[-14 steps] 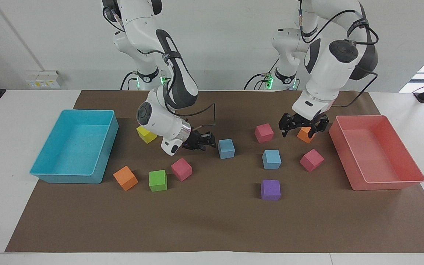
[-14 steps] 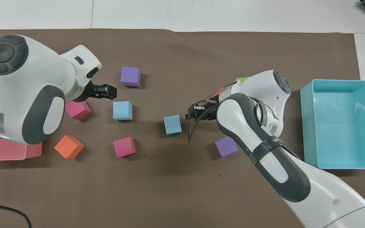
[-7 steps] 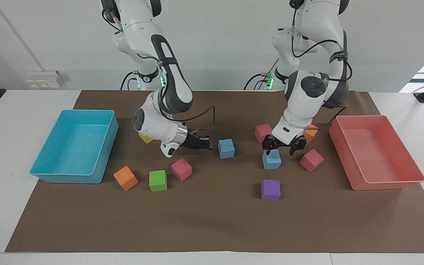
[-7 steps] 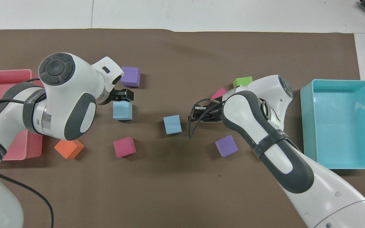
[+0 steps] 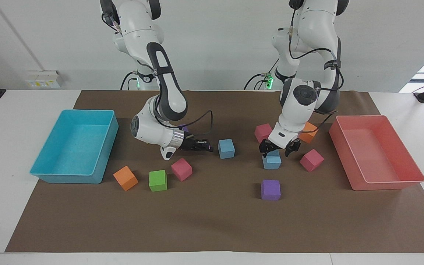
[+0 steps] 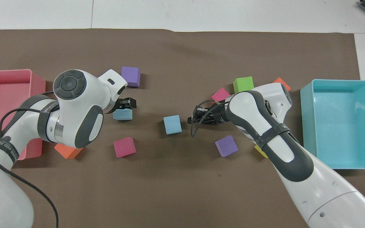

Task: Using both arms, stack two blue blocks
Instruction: 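Reach and grasp the other light-blue cube with the left gripper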

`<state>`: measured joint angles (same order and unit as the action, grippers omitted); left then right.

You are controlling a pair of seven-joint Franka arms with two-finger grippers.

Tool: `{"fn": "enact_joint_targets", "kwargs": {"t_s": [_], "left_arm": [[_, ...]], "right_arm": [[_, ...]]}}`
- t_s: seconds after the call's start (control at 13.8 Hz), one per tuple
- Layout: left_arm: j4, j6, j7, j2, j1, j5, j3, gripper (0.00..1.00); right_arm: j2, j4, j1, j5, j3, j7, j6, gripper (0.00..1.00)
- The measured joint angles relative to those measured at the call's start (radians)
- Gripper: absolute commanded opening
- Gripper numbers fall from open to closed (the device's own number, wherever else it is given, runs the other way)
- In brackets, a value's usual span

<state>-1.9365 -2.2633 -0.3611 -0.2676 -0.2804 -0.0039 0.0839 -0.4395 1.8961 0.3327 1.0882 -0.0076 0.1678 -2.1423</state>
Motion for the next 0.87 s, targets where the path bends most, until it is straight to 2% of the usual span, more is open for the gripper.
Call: {"fn": "enact_joint_targets", "kwargs": {"t_s": [0.73,0.87], "left_arm": [[-0.061,-0.082,-0.045,-0.029,-0.018,0.001,0.003,1.0],[-0.063,-0.09,-0.046,-0.034,-0.021,0.005,0.003,0.87]], "right_arm": [[-0.001,0.032,0.0,0.002,0.0,0.0,0.0,0.0],[-0.001,0.032,0.0,0.003,0.0,0.0,0.0,0.0]]}}
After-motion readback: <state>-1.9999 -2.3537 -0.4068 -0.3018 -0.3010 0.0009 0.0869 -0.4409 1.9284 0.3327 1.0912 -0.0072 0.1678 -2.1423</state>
